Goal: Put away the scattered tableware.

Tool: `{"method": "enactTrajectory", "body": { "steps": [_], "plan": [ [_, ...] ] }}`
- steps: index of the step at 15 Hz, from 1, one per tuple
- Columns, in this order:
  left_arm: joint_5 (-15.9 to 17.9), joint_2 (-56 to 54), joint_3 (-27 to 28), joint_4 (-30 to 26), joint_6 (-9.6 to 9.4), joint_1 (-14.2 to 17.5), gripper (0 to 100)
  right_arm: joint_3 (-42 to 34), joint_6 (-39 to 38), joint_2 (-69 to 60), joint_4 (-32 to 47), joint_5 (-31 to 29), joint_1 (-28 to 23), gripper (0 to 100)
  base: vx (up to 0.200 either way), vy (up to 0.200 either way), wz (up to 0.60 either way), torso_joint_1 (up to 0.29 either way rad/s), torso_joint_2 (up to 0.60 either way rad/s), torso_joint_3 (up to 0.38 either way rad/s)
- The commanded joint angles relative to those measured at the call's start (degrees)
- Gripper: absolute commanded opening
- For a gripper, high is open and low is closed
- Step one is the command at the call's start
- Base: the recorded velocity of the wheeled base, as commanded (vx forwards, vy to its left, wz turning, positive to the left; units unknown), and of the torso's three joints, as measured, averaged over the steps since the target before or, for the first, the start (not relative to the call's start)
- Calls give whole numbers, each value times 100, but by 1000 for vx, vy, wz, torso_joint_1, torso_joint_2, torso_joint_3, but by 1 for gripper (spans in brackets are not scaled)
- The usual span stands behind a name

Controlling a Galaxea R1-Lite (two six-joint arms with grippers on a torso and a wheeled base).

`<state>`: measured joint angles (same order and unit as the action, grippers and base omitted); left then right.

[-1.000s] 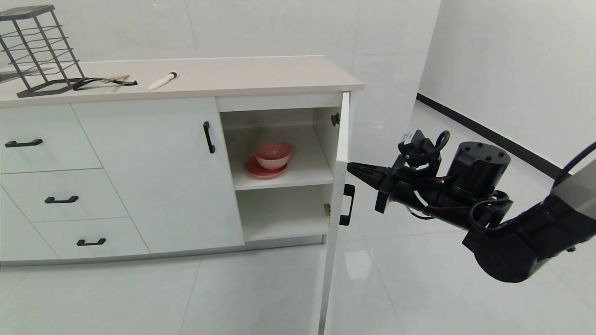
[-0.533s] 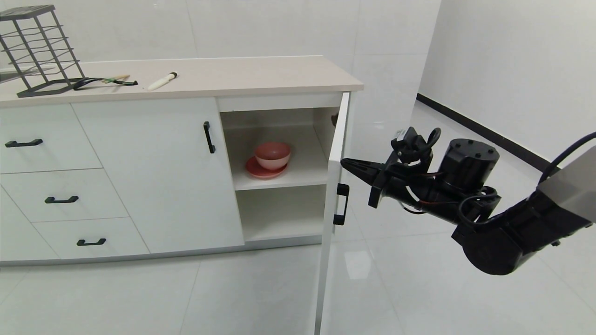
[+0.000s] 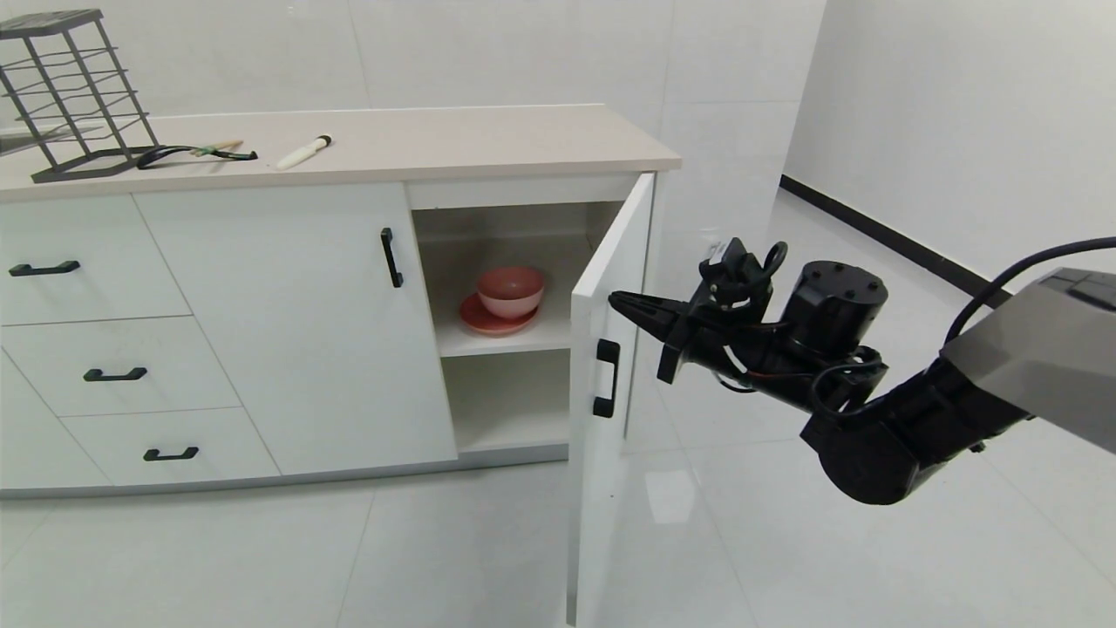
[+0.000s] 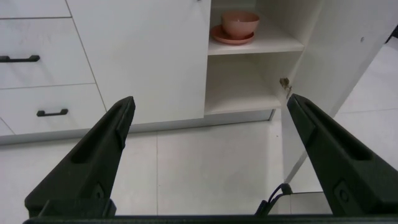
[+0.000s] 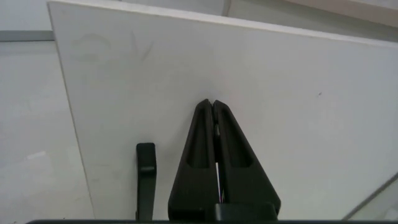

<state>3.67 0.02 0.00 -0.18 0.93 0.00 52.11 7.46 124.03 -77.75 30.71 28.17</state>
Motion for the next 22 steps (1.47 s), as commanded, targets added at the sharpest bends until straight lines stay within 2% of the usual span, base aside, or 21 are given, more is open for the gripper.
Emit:
{"method": "enactTrajectory", "body": {
  "steps": [1, 5, 8, 17, 19, 22],
  "plan": [
    [2, 6, 0, 1, 4, 0, 100, 414, -78, 429, -47, -3, 171, 0, 0, 0, 0, 0, 0, 0],
    [2, 6, 0, 1, 13, 0, 100, 739, -87, 693, -47, -12, 197, 0, 0, 0, 0, 0, 0, 0],
    [2, 6, 0, 1, 13, 0, 100, 958, -87, 825, -47, -12, 197, 0, 0, 200, 0, 2, 1, 4],
    [2, 6, 0, 1, 13, 0, 100, 1152, -87, 869, -109, -12, 197, 0, 0, 0, 0, 0, 0, 0],
    [2, 6, 0, 1, 13, 0, 100, 765, -96, 763, -276, -3, 241, 0, 0, 0, 0, 0, 0, 0],
    [-15, 6, 0, 1, 39, 0, 100, -896, -104, -327, -478, -3, 443, 0, 0, 0, 0, 0, 0, 0]
  ]
}}
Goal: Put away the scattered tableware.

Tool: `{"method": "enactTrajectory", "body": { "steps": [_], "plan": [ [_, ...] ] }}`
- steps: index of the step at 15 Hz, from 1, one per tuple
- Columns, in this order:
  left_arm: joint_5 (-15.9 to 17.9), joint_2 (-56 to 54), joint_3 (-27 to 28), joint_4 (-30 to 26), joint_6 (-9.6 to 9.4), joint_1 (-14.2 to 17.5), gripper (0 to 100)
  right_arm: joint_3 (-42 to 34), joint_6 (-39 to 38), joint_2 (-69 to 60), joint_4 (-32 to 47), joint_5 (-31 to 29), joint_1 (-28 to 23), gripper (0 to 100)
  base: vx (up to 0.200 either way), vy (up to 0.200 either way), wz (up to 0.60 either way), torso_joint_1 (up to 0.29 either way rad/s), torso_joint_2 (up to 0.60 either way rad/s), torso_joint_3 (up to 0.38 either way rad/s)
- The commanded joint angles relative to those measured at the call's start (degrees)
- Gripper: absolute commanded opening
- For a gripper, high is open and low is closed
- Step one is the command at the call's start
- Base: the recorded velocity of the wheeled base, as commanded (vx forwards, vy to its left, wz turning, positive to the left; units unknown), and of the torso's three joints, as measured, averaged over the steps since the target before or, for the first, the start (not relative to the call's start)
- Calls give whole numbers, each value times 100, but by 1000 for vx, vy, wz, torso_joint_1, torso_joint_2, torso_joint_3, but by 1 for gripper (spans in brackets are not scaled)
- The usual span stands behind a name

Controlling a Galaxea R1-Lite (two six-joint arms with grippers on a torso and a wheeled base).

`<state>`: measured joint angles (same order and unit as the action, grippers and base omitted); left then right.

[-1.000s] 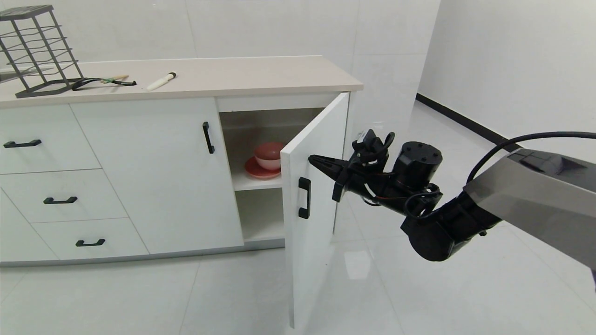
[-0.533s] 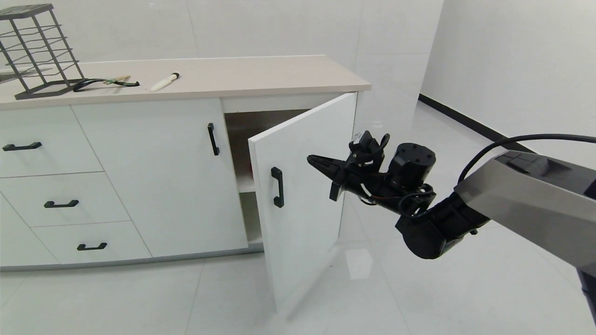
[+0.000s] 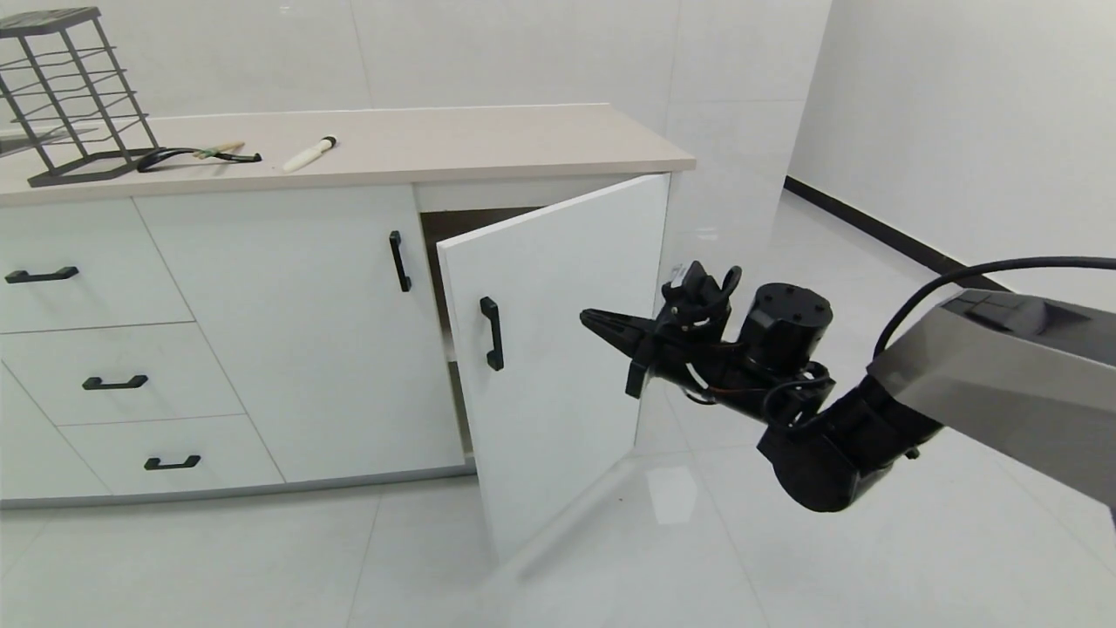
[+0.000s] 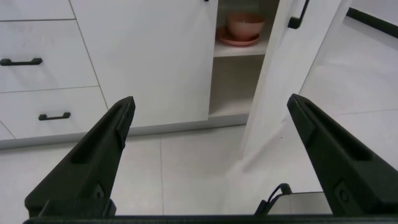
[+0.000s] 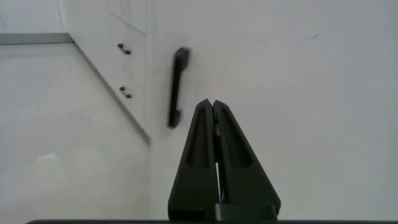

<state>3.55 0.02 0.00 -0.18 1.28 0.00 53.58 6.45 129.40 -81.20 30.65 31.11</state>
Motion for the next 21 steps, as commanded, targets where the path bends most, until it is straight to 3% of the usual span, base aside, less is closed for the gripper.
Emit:
{"method": "enactTrajectory", "body": {
  "steps": [1, 3, 5, 9, 11, 14, 16, 20, 21],
  "plan": [
    [-30, 6, 0, 1, 30, 0, 100, -1912, -74, -1515, -265, -6, 194, 0, 0, 0, 0, 0, 0, 0],
    [-30, 6, 0, 1, 30, 0, 100, -3345, -126, -2850, -353, -15, 211, 0, 0, 0, 0, 0, 0, 0],
    [-30, 6, 0, 1, 30, 0, 100, -4206, -126, -4116, -344, -6, 71, 0, 0, 200, 0, 5, 5, 5],
    [-30, 6, 0, 1, 30, 0, 100, -5358, -109, -6225, -282, 38, -958, 0, 0, 200, 0, 2, 2, 2],
    [-30, 6, 0, 1, 30, 0, 100, -5340, -118, -7043, -54, 38, -1476, 0, 0, 200, 0, -10, 5, 5],
    [-30, 6, 0, 1, 30, 0, 100, -5349, -100, -8792, 1027, 38, -2601, 0, 0, 200, 0, 4, 4, 5],
    [-30, 6, 0, 1, 30, 0, 100, -5314, -126, -9697, 1757, 29, -2944, 0, 0, 200, 0, 2, 2, 0],
    [-30, 6, 0, 1, 21, 0, 100, -5156, -118, -11323, 3313, 11, -3524, 0, 0, 0, 0, 0, 0, 0],
    [-30, 6, 0, 1, 21, 0, 100, -5156, -118, -11376, 3365, 20, -3533, 0, 0, 0, 0, 0, 0, 0]
  ]
}}
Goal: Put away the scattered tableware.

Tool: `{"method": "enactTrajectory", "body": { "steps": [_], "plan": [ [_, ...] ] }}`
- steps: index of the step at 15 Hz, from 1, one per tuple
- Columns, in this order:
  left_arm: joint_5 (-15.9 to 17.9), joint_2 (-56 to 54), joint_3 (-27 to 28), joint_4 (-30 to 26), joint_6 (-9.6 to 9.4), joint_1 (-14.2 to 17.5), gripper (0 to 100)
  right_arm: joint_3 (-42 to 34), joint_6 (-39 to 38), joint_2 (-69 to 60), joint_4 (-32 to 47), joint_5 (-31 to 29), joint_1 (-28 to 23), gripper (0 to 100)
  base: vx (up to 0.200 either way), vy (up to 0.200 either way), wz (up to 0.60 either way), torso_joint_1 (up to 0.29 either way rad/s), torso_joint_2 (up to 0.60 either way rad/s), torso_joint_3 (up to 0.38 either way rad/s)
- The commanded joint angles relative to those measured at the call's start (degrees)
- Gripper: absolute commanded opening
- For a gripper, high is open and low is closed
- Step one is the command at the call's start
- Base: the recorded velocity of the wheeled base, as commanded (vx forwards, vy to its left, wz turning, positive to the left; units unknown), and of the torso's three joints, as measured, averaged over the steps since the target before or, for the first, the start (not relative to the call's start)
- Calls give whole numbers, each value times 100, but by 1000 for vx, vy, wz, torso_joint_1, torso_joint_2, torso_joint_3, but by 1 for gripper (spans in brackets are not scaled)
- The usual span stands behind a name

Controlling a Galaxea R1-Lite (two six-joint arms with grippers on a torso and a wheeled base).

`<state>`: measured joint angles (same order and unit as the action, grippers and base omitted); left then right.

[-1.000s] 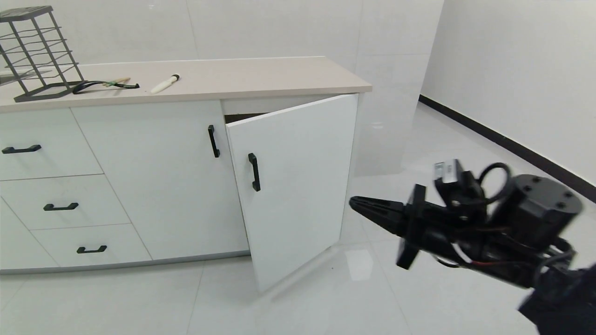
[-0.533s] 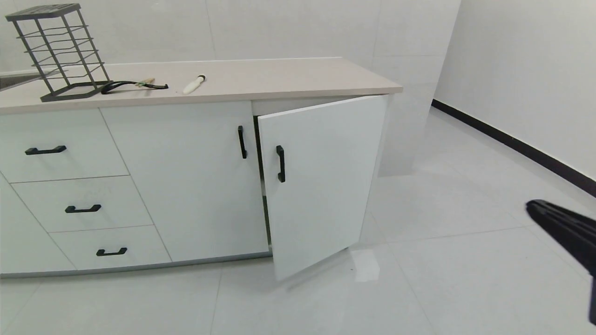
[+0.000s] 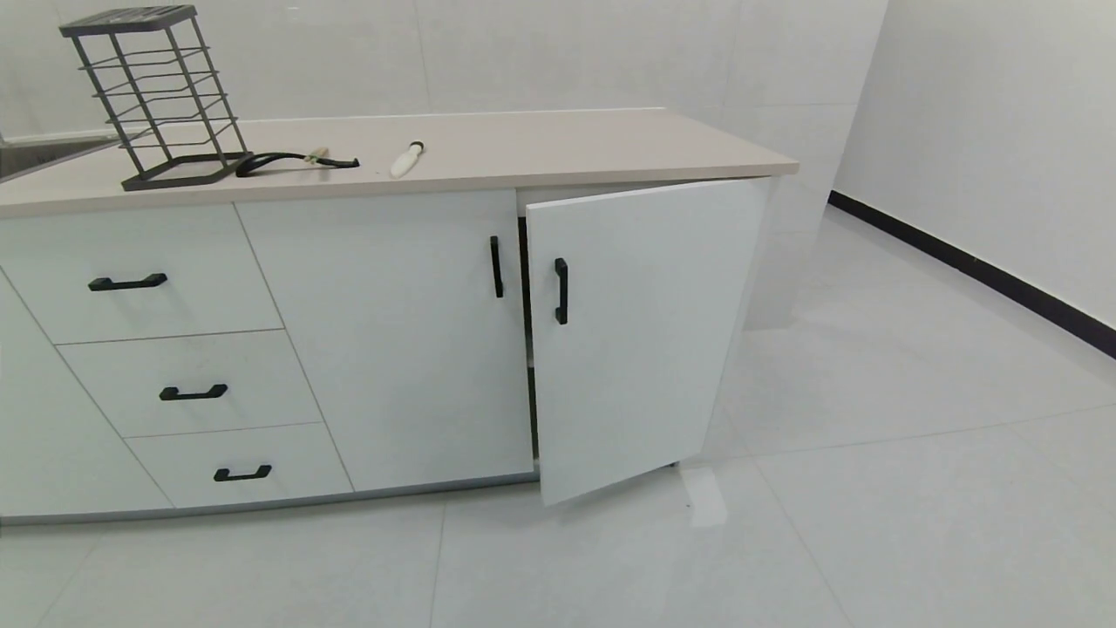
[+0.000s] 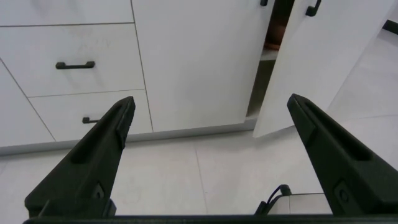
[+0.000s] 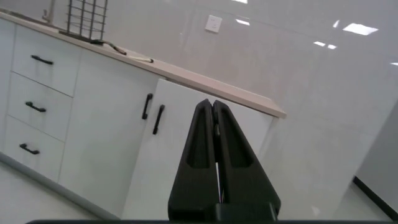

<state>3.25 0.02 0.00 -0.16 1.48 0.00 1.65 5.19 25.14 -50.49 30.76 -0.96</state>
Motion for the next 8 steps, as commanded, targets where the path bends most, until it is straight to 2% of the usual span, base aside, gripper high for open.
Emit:
{"method": "enactTrajectory", "body": {
  "steps": [1, 4, 6, 8],
  "plan": [
    [0, 6, 0, -2, 2, 0, 100, 46, 34, -1494, 945, 9, -413, 0, 0, 0, 0, 0, 0, 0],
    [0, 6, 0, -2, 2, 0, 100, -165, 166, -1960, 1455, 80, -370, 0, 0, 0, 0, 0, 0, 0],
    [0, 6, 0, -2, -7, 0, 100, -165, 184, -1960, 1797, 115, 492, 0, 0, 0, 0, 0, 0, 0],
    [0, 6, 0, -2, -7, 0, 100, -165, 166, -2074, 2017, -167, 202, 0, 0, 0, 0, 0, 0, 0]
  ]
}}
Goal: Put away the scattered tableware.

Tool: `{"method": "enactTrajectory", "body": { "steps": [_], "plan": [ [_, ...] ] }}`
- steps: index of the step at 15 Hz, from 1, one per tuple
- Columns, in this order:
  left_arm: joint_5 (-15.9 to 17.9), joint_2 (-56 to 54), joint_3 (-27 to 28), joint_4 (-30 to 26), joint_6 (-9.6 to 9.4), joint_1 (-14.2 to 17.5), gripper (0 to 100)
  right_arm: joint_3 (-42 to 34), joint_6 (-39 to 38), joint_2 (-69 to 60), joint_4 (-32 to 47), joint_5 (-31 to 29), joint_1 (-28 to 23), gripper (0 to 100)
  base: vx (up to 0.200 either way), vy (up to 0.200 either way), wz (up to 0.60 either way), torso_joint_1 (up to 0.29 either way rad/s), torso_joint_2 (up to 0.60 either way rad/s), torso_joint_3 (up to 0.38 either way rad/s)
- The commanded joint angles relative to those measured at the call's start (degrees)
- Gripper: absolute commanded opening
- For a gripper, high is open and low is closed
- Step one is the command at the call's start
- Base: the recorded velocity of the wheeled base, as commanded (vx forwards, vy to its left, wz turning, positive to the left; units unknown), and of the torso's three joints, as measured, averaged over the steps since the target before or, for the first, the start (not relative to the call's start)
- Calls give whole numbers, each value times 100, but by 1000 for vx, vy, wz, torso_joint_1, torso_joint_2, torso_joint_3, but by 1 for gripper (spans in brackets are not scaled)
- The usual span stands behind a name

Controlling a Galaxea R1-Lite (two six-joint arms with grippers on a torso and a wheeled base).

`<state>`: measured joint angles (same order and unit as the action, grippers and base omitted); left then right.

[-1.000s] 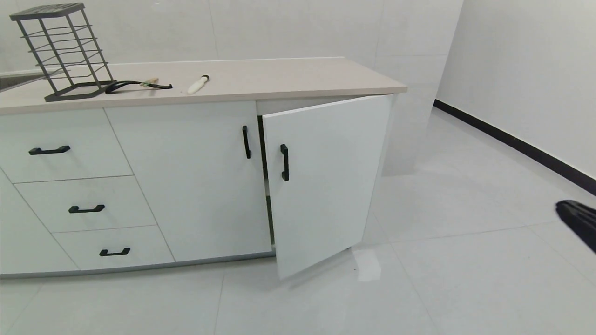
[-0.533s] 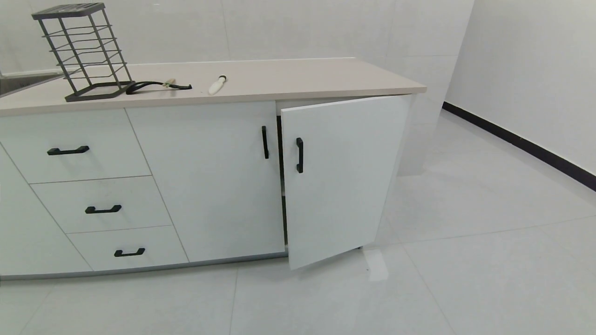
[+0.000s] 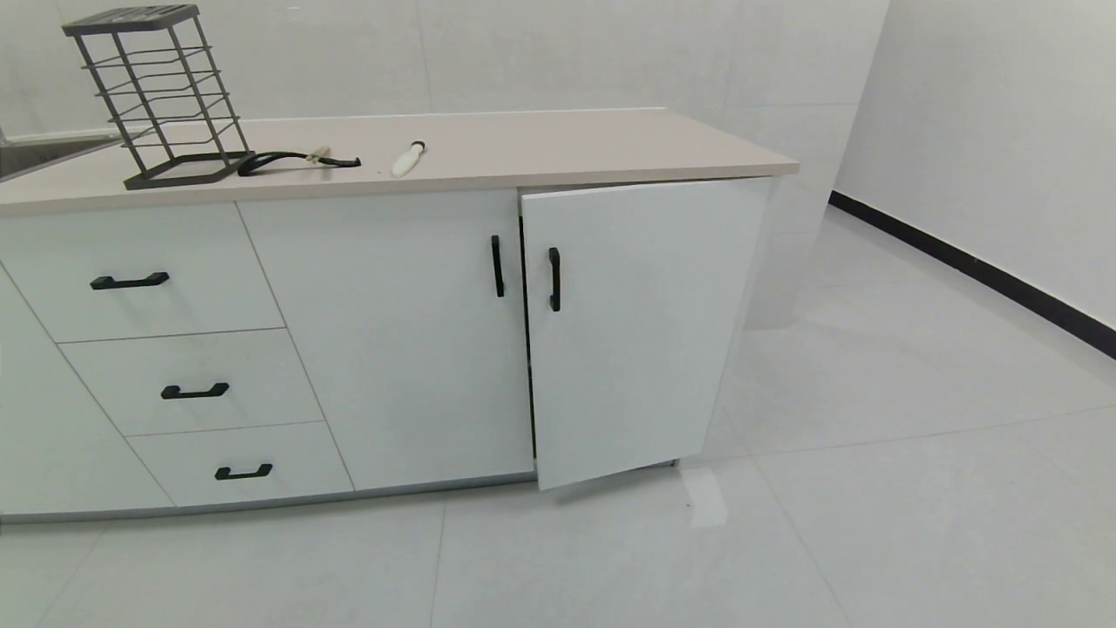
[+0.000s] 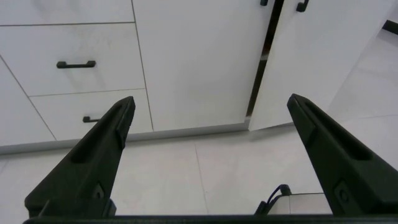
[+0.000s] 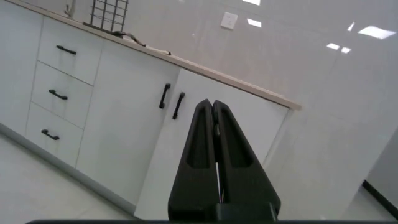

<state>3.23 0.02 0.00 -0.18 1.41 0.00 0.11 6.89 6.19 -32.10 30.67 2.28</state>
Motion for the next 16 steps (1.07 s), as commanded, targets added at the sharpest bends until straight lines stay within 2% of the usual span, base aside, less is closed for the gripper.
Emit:
{"method": "enactTrajectory", "body": {
  "steps": [1, 2, 4, 5, 6, 9, 12, 16],
  "plan": [
    [2, 6, 0, 1, -1, 0, 100, -11, 32, -610, 679, -272, -289, 0, 0, 0, 0, 0, 0, 0],
    [11, 6, 0, 1, -1, 0, 100, -11, 32, -610, 977, -562, -237, 0, 0, 0, 0, 0, 0, 0],
    [2, 6, 0, 1, 8, 0, 100, -11, -153, -610, 1751, -1591, -237, 0, 0, 0, 0, 0, 0, 0],
    [2, 6, 0, 1, 8, 0, 100, -11, -293, -610, 3078, -2636, -237, 0, 0, 0, 0, 0, 0, 0],
    [2, 6, 0, 1, 8, 0, 100, 33, -618, -602, 3386, -3102, -237, 0, 0, 200, 0, 2, 2, 7],
    [2, 6, 0, 1, 8, 0, 100, 7, -794, -602, 3245, -3199, -237, 0, 0, 200, 0, 4, 1, 6],
    [11, 6, 0, 1, -10, 0, 100, 7, -803, -602, 3245, -2900, -219, 0, 200, 200, 0, 2, 1, 1],
    [11, 6, 0, 1, 17, 0, 100, 7, -803, -602, 3245, -2891, -219, 0, 200, 200, 0, 2, -1, 4]
  ]
}}
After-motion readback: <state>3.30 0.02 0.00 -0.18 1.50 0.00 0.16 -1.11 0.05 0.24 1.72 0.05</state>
